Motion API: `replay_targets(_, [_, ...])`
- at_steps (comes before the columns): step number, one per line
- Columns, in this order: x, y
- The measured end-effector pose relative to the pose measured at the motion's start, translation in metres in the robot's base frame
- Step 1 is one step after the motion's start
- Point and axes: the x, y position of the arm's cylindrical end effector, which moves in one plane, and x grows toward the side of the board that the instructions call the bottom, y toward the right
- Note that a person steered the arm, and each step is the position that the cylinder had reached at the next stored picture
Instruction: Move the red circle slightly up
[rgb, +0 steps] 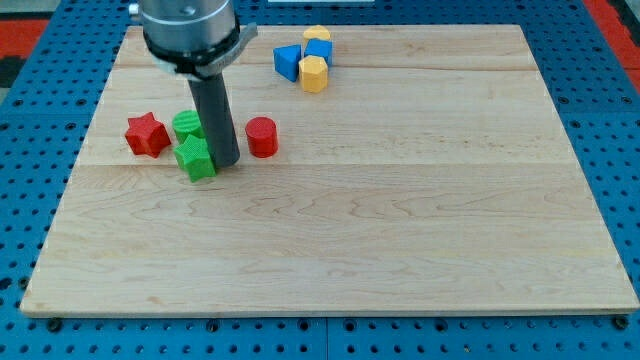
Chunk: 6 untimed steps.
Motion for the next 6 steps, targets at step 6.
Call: replay_targets(6, [-0.043,0.008])
